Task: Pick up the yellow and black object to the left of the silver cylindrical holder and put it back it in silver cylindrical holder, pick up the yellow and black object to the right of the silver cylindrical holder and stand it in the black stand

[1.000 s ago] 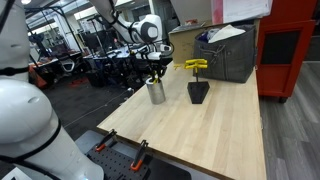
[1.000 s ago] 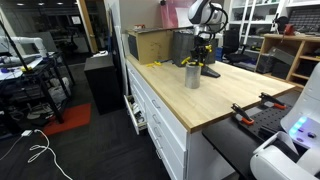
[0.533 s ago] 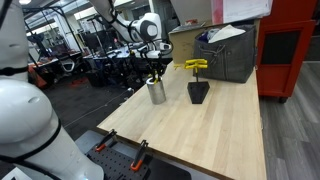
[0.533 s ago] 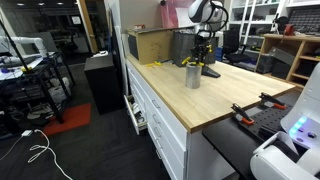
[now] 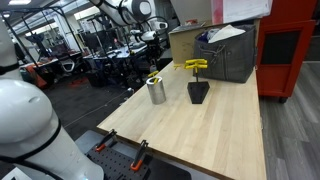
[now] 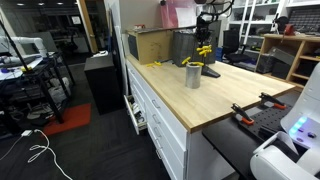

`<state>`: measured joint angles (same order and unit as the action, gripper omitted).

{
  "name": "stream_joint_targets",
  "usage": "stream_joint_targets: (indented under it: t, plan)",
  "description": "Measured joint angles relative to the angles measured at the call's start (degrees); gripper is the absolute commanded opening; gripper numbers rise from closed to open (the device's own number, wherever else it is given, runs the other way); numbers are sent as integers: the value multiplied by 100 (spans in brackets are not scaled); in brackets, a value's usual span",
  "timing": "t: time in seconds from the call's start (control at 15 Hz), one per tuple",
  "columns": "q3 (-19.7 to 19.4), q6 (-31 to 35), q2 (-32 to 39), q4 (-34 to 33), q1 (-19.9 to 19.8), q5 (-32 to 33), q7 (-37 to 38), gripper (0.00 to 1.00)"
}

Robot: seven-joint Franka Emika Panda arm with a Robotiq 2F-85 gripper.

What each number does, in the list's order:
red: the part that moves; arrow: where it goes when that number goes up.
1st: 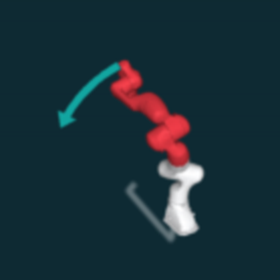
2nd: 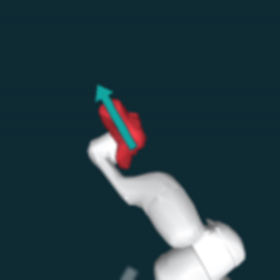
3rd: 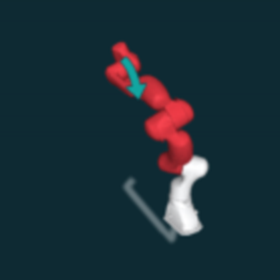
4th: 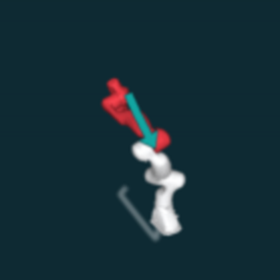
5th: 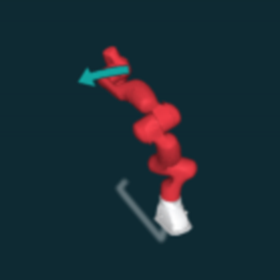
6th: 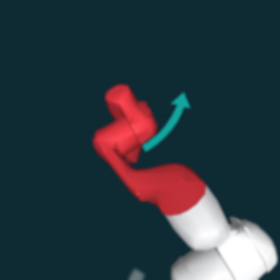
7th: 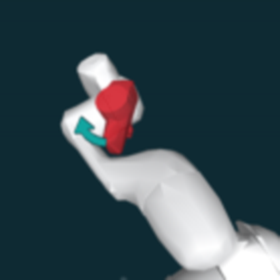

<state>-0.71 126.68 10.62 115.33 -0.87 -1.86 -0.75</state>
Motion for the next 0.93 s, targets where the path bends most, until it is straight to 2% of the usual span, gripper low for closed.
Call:
stream_joint_targets:
  t: [0.53,0.67,0.93]
  plan:
    - [113,-2,-49,312,163,40,-2,95]
    - [127,-1,-4,386,169,43,-6,100]
    - [148,4,121,406,196,46,-9,100]
